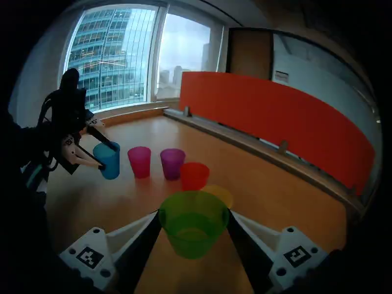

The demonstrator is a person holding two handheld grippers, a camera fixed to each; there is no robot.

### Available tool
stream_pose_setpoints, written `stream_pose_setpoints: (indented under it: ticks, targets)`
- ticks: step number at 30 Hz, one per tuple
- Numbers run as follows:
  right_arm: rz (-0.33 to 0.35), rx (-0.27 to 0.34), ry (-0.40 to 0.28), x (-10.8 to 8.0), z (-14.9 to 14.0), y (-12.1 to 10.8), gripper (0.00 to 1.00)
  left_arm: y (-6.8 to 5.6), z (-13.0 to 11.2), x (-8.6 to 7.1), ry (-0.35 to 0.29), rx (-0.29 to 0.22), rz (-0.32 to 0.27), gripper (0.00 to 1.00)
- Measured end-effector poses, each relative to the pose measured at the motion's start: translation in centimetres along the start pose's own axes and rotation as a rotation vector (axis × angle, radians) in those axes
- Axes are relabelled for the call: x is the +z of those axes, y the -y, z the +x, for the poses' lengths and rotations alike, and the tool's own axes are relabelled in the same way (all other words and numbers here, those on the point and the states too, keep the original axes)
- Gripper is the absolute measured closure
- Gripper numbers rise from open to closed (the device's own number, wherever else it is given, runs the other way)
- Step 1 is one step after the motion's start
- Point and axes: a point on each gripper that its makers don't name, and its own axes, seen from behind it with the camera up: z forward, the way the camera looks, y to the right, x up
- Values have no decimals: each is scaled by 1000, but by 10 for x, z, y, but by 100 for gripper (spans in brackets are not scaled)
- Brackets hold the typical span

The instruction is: Pour water

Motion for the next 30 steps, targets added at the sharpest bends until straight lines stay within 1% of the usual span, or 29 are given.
stream_pose_setpoints:
  ticks: [15,30]
  targets:
    - [12,-3,46,15,-16,3,8,8,-29,10,54,-8,-2,12]
    - [24,3,69,26,-25,6,8,13,-43,20,69,-36,-6,12]
